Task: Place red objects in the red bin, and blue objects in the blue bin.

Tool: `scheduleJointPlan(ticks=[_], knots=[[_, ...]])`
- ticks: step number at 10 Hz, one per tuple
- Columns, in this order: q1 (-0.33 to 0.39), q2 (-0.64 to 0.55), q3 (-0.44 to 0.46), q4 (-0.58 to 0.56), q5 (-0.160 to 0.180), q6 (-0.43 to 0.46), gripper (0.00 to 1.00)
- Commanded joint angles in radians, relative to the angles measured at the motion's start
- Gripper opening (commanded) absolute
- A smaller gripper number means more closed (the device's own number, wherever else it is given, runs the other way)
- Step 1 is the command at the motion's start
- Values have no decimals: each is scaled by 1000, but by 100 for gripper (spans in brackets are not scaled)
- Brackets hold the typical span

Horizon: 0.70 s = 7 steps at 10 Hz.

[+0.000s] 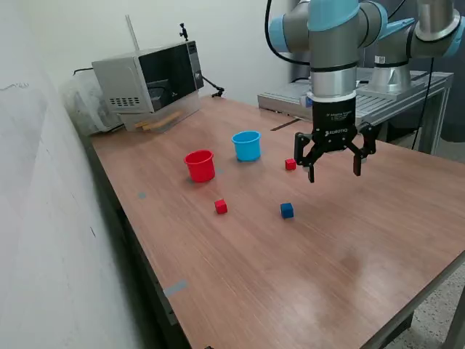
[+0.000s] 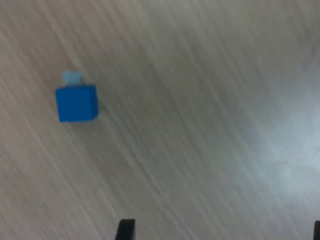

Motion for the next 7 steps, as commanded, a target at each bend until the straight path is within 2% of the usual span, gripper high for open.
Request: scheduleJointPlan(ticks=[1,7], knots=[[-10,95,-95,1,1,-38,100],[-115,115,-81,-8,1,-93,100]])
